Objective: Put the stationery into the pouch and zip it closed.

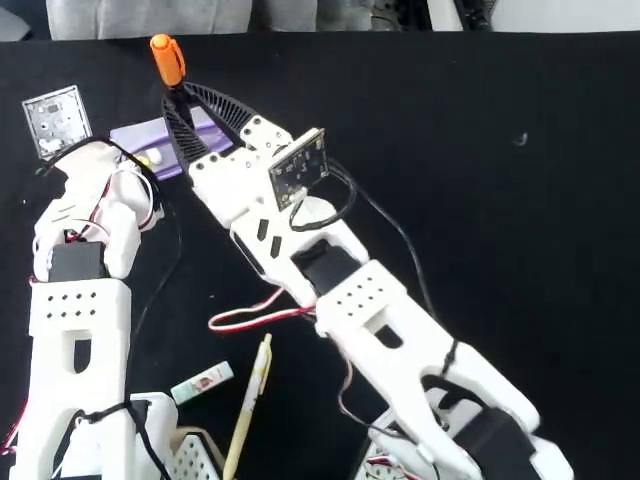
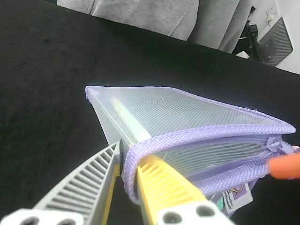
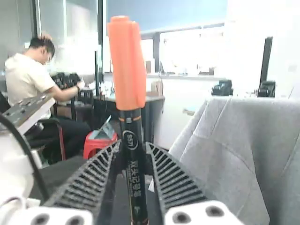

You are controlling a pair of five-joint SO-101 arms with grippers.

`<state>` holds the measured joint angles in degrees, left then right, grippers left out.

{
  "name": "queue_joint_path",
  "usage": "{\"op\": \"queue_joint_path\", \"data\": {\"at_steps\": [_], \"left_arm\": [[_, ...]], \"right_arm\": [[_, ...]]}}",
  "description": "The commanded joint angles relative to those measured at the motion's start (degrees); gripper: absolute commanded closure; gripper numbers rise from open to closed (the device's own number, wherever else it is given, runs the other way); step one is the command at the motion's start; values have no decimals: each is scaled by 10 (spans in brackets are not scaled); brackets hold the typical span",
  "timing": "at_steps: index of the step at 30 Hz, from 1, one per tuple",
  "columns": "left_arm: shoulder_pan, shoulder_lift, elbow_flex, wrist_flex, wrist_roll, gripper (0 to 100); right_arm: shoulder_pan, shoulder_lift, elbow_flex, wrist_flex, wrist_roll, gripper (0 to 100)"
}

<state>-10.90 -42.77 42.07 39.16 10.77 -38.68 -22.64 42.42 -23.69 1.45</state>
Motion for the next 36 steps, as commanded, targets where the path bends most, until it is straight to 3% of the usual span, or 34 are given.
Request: {"op": "queue_joint_path", "data": {"at_steps": [1, 5, 13, 20, 33, 36], "left_arm": [[9, -18, -36, -2, 7, 972], [5, -12, -35, -6, 7, 972], [4, -18, -3, -47, 7, 972], [4, -18, -3, -45, 7, 972], [-8, -18, -1, -47, 7, 972], [-32, -18, -6, -47, 7, 972]], "right_arm": [[6, 66, -9, -76, 41, 988], [6, 111, -6, -127, 57, 988], [19, 116, 22, -127, 61, 978], [18, 111, 42, -127, 58, 711], [20, 95, 23, -122, 61, 761], [34, 41, 14, -29, 61, 761]]}}
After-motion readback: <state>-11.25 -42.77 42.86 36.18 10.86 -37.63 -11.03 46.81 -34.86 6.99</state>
